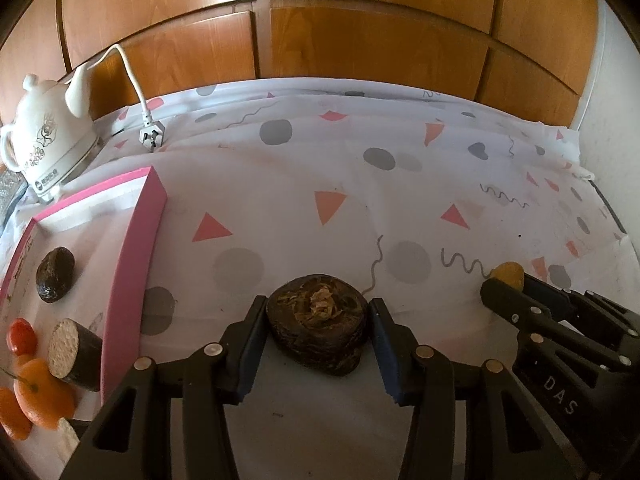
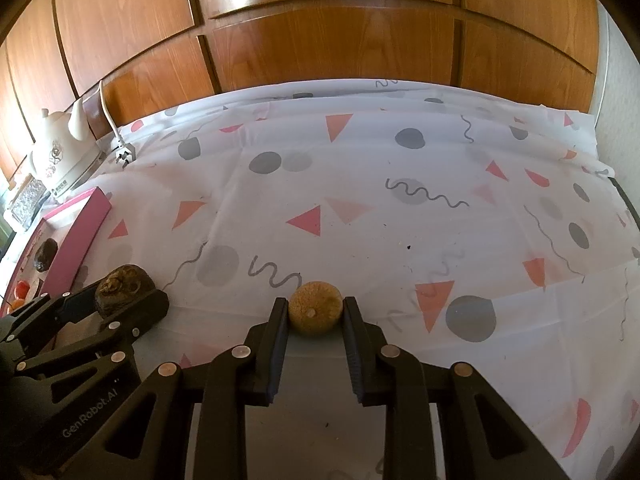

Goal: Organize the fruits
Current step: 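Carry the dark root and yellow fruit over the pink tray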

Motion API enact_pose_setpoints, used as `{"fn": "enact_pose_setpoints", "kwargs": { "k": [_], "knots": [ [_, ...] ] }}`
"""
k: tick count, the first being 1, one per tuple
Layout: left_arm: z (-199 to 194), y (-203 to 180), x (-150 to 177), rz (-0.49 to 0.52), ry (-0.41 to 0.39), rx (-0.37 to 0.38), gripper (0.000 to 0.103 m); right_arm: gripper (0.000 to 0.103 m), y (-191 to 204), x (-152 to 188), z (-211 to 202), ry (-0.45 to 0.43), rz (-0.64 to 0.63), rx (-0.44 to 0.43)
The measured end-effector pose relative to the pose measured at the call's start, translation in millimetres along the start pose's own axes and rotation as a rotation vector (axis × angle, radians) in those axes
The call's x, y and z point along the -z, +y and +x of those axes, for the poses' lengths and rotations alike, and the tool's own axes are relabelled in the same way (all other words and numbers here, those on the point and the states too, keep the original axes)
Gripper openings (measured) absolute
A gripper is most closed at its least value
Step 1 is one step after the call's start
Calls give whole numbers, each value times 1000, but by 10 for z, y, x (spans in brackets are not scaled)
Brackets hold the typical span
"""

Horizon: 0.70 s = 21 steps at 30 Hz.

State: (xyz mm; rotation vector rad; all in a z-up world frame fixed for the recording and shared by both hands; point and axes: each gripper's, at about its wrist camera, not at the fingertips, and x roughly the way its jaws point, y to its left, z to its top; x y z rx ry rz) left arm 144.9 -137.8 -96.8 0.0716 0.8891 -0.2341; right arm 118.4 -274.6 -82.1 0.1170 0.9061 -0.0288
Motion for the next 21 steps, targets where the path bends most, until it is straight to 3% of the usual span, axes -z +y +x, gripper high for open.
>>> {"fn": "enact_pose_setpoints", "kwargs": {
  "k": [21],
  "knots": [
    [-15,33,2,-13,-8,22,50,27,12,-3,-4,-2,-4,5]
  ]
}}
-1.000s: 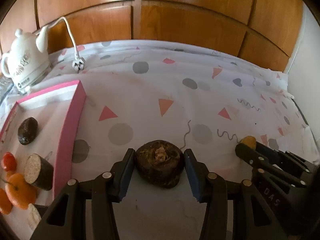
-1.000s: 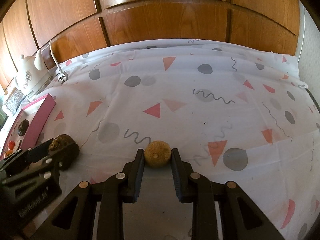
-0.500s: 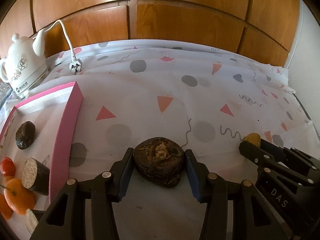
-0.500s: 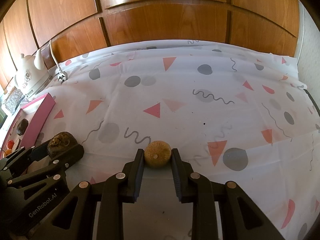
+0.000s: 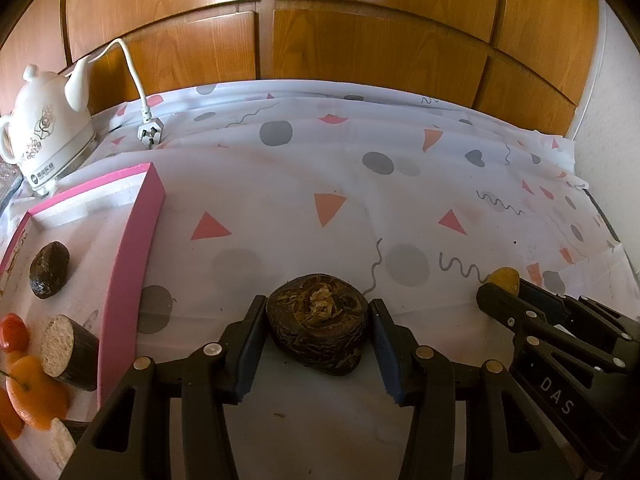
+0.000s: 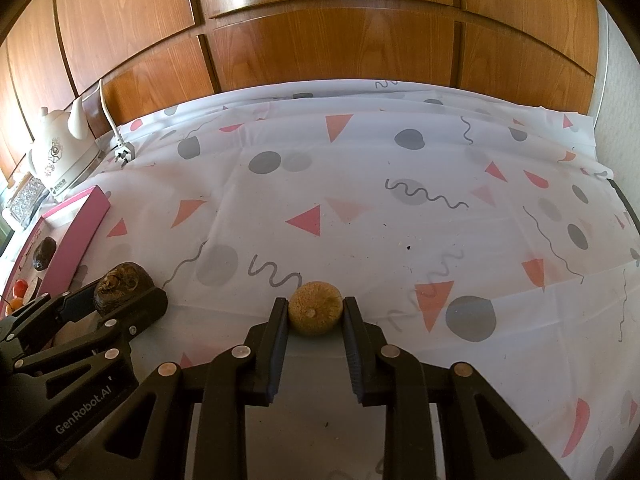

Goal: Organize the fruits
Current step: 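Carry the dark root and yellow fruit over the pink tray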

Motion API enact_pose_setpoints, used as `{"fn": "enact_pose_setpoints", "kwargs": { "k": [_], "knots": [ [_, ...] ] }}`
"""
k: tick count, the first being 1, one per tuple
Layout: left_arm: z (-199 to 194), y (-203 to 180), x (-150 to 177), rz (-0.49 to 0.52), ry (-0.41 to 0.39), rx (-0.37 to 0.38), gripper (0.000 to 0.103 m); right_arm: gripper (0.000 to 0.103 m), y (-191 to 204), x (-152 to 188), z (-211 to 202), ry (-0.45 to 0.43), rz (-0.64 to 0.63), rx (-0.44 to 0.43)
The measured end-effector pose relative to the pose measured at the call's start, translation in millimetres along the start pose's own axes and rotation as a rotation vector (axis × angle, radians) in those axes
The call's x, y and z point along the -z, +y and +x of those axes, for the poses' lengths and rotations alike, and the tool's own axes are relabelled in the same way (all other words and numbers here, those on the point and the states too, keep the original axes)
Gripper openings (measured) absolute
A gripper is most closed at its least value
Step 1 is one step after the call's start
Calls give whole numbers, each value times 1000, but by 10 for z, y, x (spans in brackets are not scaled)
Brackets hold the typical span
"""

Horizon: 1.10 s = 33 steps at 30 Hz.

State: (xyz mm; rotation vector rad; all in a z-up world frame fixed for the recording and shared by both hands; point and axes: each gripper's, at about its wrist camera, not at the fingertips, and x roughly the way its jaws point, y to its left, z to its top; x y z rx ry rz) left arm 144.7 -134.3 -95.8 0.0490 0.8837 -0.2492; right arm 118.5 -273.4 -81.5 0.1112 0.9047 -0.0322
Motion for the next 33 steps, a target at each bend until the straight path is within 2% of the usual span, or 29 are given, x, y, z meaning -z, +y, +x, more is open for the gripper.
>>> {"fn": "enact_pose_setpoints", "kwargs": {
  "k": [9,15,19,23,28,33],
  "knots": [
    [-109,27,-39,-15,17,16,49,27,9,-2,0,-3,-14,14],
    [-596,86,-43,-13,-58,32,49,27,23,-5,-4,-3,-19,21],
    [-930,275,11,-30,-102,8,49,26,53,-13,-14,3,-32,34],
    [-1160,578,107,-68,-129,-58,49,26,103,-37,-27,17,-54,48],
    [-1307,950,240,-152,-134,-106,50,26,311,-62,-122,14,-79,7],
    [-1426,1233,355,-205,-144,-147,50,26,708,-140,-295,-22,-144,-76]
  ]
}}
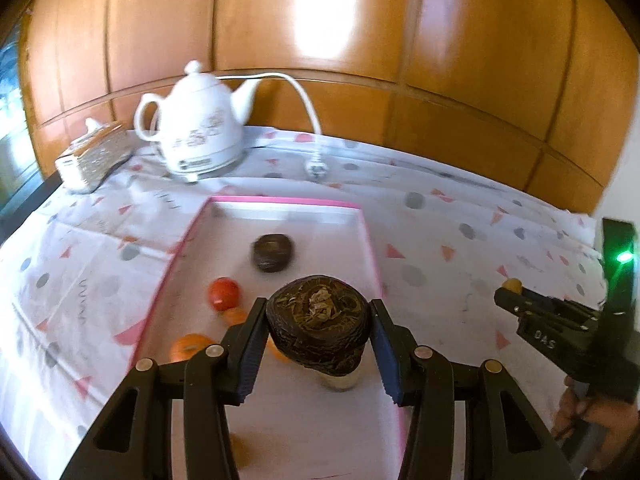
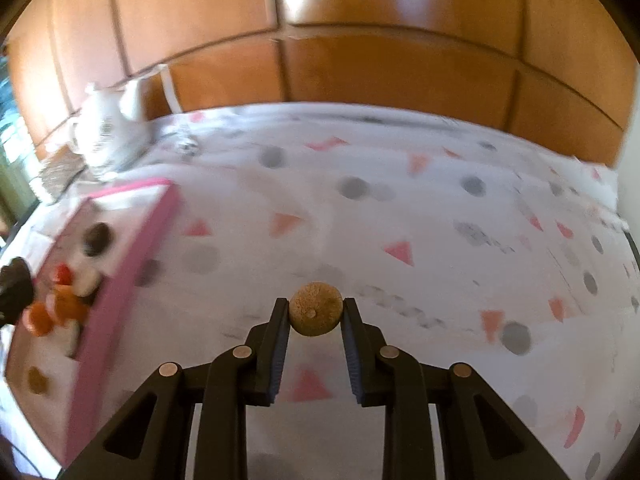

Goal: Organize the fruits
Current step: 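Carry the dark root and yellow fruit over the pink tray, then open both grippers to release the yellow fruit and dark root into the tray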

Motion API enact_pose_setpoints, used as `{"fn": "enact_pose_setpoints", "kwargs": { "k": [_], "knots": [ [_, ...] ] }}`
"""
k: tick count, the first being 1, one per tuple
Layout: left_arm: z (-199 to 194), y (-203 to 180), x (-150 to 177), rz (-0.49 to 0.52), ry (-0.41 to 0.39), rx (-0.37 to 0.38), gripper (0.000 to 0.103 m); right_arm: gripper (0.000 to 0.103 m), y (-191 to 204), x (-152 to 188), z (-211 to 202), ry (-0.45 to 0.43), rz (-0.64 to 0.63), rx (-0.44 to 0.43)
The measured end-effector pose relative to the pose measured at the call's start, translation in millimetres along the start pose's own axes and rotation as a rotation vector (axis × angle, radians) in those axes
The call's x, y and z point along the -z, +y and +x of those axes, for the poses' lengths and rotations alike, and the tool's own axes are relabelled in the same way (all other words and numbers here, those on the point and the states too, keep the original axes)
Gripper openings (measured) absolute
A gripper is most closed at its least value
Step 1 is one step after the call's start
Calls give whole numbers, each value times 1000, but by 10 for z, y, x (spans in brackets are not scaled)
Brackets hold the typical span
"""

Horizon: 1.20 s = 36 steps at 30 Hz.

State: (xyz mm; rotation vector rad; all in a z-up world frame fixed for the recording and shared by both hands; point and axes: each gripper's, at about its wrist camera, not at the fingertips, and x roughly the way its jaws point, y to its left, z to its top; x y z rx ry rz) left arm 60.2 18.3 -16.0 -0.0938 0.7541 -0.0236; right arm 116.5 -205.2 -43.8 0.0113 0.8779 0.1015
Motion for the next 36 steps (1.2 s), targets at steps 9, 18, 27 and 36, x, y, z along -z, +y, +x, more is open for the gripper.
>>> {"fn": "enact_pose_setpoints", "kwargs": {
  "k": [9,18,27,36],
  "knots": [
    [30,409,141,-72,28,-58,50,26,735,-154,-89,-10,-121,-156],
    [72,578,213,-115,49,-79,50,26,1265,-326,-39,5,-199,-242],
    [9,617,189,-122,19,-82,51,26,1560,-414,-22,13,-232,-293],
    [50,742,217,-148,35,-102,51,26,1711,-488,12,16,-244,-331]
  ]
}}
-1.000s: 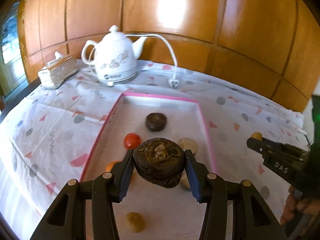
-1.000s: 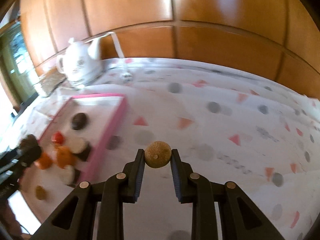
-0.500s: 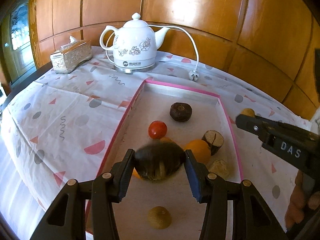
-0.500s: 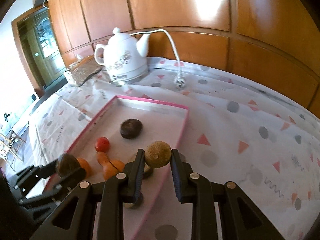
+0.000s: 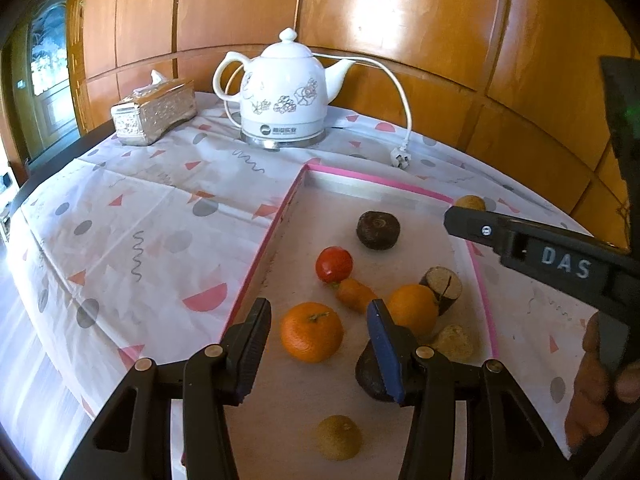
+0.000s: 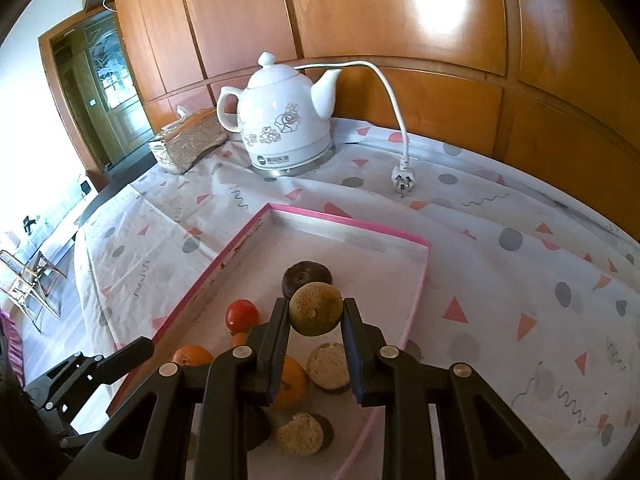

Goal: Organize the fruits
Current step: 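Open both grippers to release the yellow fruit and dark root into the tray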

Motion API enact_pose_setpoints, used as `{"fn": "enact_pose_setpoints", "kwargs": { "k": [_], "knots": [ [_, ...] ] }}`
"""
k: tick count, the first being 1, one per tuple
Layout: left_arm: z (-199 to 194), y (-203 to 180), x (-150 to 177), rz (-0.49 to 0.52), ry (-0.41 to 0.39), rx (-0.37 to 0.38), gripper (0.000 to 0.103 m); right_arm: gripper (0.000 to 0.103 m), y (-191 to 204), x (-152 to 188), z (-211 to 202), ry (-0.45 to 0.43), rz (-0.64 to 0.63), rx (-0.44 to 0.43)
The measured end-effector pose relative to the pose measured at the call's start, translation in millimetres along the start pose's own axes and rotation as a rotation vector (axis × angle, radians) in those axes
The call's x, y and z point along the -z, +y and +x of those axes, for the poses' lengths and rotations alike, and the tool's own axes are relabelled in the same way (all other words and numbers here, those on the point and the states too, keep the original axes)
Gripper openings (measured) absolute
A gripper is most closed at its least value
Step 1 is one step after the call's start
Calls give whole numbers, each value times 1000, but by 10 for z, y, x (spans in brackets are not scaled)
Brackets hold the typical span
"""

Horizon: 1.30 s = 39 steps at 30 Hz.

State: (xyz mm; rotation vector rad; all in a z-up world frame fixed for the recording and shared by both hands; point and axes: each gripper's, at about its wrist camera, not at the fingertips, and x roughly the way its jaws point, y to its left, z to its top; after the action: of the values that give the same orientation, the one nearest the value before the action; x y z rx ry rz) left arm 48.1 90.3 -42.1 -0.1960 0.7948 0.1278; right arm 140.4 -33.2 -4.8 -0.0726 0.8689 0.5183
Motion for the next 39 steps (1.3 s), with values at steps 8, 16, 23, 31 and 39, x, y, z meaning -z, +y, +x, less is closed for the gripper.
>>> {"fn": "enact_pose_setpoints", "kwargs": {
  "k": [8,16,23,31,39],
  "knots": [
    [-46,241,-42,-64,-21,-32,53,26,30,64,-57,-18,-4,-41],
    [-94,343,-64,-74,-30,-50,62,27,64,40,142,33,12,-58],
    [-171,315,-58,-62,-46,-49,68,33,86,78,259,69,23,-58],
    [-313,208,-62,-28,-82,-58,82,33,73,192,-4,5,61,-14],
    [-480,92,-16,-9,-119,-53,96,36,78,426,-367,-72,70,101]
  ]
}}
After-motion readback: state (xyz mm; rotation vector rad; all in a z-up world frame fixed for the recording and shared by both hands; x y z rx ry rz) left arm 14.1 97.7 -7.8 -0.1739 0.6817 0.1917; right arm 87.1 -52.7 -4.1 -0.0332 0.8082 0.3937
